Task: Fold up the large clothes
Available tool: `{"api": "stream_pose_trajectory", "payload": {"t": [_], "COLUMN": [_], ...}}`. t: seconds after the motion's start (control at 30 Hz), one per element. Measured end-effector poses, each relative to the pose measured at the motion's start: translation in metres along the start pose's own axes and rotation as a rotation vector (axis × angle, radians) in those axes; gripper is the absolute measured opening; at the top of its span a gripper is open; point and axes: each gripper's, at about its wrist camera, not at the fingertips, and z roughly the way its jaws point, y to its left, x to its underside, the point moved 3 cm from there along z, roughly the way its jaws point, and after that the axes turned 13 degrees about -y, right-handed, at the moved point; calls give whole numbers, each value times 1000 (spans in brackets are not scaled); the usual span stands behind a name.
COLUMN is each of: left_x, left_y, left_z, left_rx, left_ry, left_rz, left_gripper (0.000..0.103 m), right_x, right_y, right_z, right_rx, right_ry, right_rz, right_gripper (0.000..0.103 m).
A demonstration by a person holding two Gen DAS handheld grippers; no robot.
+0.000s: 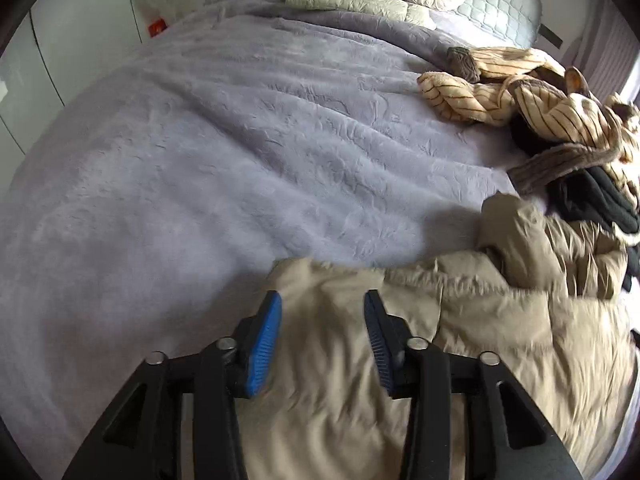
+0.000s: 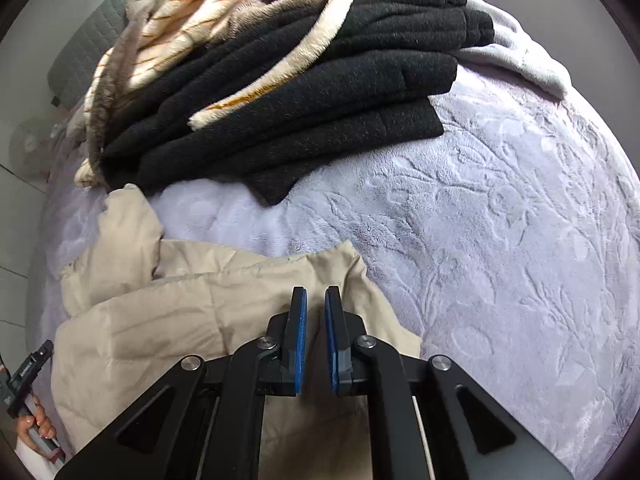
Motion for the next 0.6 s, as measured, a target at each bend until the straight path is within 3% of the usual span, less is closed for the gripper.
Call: {"api": "stream_pose_trajectory", "payload": {"t": [0.17,0.4,0.47,0.53,0.6], "left_x": [30,82,92,101,108], "left_y": [4,-11,-17,-21,-24], "left_z": [-33,-64,-73,-82,-90], "left_rx": [3,8,17,26,28], "left_ry": [55,162,181,199,207], "left_rz": [20,34,34,32,34], "left_gripper": [46,46,46,46,46], "right_x": [25,89,102,118,127], "right_y": [7,14,18,20,22], "right_z": [-44,-104,-113,-121,-126], "right_rx": [-52,-91,-98,-108,-112], "right_ry": [5,49,69,93,108], "right_rz": [29,49,39,43,47], "right_gripper": [10,11,14,28,31]}}
